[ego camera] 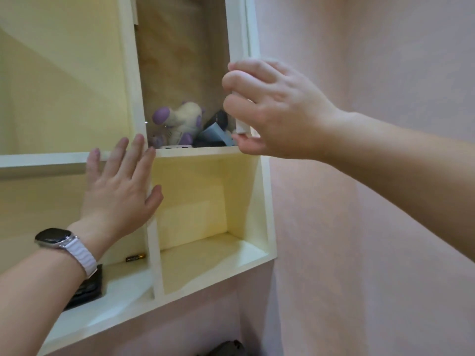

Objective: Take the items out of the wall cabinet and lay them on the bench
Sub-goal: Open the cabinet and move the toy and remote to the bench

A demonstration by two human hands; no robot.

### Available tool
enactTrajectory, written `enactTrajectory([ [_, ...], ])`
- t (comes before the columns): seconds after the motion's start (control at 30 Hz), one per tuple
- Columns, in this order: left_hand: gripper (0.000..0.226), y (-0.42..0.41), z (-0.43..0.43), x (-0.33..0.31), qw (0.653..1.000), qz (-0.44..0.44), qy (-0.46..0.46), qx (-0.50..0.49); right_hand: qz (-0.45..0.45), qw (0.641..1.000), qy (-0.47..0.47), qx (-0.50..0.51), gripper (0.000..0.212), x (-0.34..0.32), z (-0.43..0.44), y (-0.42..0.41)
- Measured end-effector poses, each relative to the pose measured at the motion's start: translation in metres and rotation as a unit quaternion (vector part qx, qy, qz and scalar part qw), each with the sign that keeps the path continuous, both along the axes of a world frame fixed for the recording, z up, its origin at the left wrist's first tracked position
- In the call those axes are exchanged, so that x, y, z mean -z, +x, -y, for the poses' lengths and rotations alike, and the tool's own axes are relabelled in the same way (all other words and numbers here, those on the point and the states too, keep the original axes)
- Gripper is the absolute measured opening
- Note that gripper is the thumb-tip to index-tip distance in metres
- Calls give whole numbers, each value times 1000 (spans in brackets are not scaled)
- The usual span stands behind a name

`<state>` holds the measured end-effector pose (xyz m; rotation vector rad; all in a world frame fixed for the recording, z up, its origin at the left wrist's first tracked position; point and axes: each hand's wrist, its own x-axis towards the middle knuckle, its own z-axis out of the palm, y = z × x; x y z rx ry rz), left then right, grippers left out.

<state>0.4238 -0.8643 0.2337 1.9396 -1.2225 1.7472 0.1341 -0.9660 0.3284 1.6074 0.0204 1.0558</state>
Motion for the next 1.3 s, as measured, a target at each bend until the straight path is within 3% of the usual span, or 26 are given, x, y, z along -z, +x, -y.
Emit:
enactTrajectory([
  [0.23,69,-18,-2,1,998,-28,37,-46,66,997,-23,-23,24,11,43,-60],
  [0.5,70,-30,-4,-3,995,-53,61,-55,95,995,30,22,27,16,83,-97],
  [0.7,71,-33,-6,-6,994,-49,75,-58,127,979,131,93,21,19,92,-100],
  [0.97,61,-18,-5,-12,998,22,47,-21,160,962,171,137,24,25,74,-74],
  [1.17,54,-20,14,-44,988,124,41,82,56,977,203,19,23,27,73,-25],
  [1.3,54,-26,31,-86,979,132,55,145,0,931,352,-98,30,17,72,20],
])
